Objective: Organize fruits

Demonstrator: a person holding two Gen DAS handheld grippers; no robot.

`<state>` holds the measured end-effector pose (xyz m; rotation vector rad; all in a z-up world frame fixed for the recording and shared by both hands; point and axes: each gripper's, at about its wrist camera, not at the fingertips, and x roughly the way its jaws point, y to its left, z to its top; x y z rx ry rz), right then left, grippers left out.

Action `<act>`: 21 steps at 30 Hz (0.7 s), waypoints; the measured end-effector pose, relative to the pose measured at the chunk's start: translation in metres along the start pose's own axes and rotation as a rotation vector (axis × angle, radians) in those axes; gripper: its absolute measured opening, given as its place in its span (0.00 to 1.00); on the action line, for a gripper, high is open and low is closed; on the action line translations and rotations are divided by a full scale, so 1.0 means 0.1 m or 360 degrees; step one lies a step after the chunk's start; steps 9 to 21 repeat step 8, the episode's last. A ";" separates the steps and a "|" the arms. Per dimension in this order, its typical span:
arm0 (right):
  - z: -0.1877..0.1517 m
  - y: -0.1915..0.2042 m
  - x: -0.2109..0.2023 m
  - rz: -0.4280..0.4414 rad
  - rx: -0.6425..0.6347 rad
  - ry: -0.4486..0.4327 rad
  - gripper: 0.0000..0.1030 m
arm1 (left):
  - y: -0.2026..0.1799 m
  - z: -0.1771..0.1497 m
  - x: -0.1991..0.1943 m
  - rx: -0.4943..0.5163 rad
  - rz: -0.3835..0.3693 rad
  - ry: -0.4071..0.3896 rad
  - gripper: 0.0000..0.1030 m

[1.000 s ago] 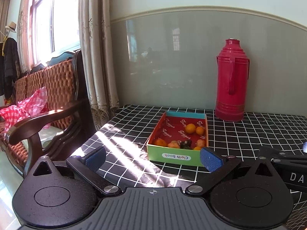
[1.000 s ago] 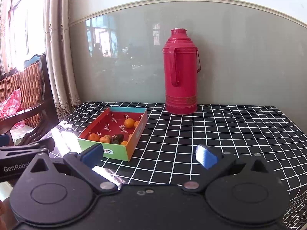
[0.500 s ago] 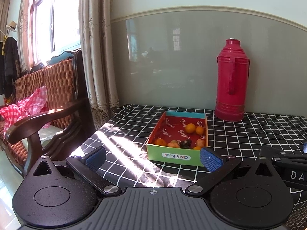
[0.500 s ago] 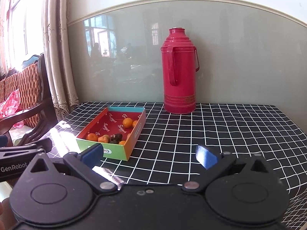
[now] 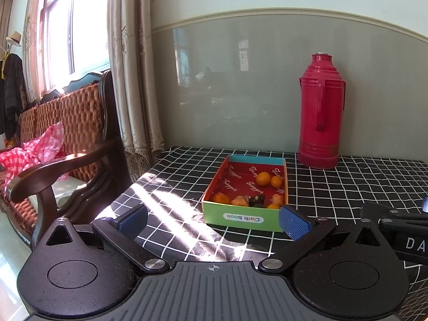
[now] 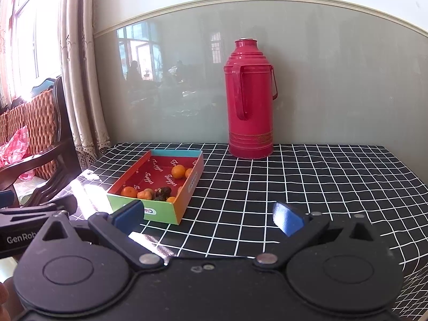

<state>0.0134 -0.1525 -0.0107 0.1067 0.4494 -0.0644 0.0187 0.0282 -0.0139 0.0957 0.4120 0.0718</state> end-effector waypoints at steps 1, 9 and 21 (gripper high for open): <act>0.00 0.00 -0.01 0.0002 0.0000 -0.0002 0.94 | 0.00 0.00 0.00 0.0000 0.0004 -0.0004 1.00; 0.00 -0.01 0.00 0.0002 0.0011 -0.0006 0.94 | 0.01 0.00 -0.01 -0.0023 -0.0044 -0.0028 1.00; 0.00 -0.01 0.00 0.0002 0.0011 -0.0006 0.94 | 0.01 0.00 -0.01 -0.0023 -0.0044 -0.0028 1.00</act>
